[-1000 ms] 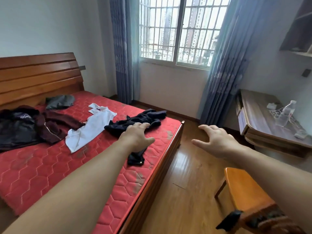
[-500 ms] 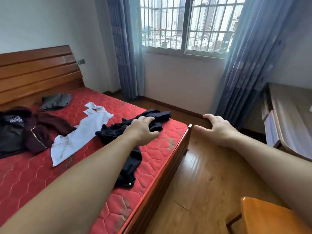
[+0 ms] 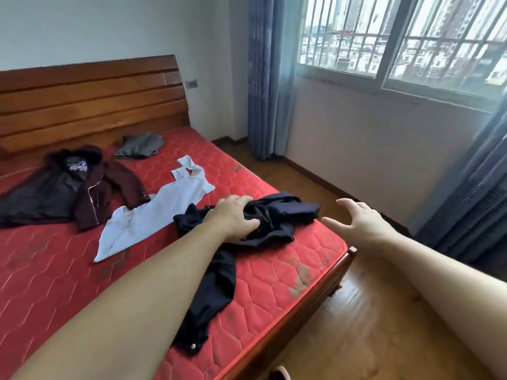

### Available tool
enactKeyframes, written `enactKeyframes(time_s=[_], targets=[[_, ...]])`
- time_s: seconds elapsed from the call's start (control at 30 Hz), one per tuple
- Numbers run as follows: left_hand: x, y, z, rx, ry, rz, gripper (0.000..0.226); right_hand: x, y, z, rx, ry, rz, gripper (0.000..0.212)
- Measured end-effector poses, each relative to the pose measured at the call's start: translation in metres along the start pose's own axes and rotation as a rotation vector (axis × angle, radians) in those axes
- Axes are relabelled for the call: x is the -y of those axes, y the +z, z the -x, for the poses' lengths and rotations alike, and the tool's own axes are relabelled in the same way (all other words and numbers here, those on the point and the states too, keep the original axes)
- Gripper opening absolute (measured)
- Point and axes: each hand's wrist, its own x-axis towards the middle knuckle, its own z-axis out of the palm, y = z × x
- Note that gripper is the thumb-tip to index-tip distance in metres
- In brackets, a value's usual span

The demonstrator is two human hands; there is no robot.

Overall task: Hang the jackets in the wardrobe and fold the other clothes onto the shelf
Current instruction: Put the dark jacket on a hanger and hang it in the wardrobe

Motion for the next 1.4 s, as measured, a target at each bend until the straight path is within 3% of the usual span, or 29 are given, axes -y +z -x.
enactKeyframes(time_s=[0.23,0.43,0.63,0.83,0.97,1.0,1.1,1.2,1.27,1.33,1.4], targets=[[0.048,0.056,-0.141,-0.004,-0.236,0.173,0.068,-0.013,0.053,-0.176,0.128,-0.054,0.107,0.077],[0.090,0.097,-0.198,0.076,-0.433,0.189,0.068,-0.006,0.115,-0.279,0.310,-0.146,0.179,0.075],[0.106,0.116,-0.244,0.053,-0.561,0.234,0.062,0.018,0.174,-0.360,0.457,-0.245,0.224,0.073],[0.132,0.169,-0.294,0.047,-0.690,0.244,0.061,0.039,0.277,-0.437,0.595,-0.395,0.248,0.069],[0.158,0.220,-0.315,0.046,-0.737,0.264,0.061,0.037,0.364,-0.477,0.636,-0.554,0.369,0.047],[0.164,0.233,-0.317,0.052,-0.758,0.263,0.060,0.038,0.385,-0.486,0.633,-0.597,0.386,0.050],[0.178,0.272,-0.319,0.062,-0.789,0.267,0.060,0.039,0.442,-0.514,0.557,-0.685,0.474,0.089],[0.184,0.303,-0.319,0.090,-0.770,0.277,0.061,0.032,0.483,-0.534,0.568,-0.536,0.503,0.103],[0.190,0.316,-0.316,0.092,-0.788,0.303,0.061,0.026,0.501,-0.529,0.628,-0.436,0.480,0.083],[0.194,0.324,-0.313,0.105,-0.803,0.323,0.061,0.019,0.510,-0.515,0.660,-0.471,0.483,0.047],[0.193,0.327,-0.313,0.114,-0.812,0.342,0.061,0.011,0.510,-0.502,0.689,-0.533,0.491,0.029]])
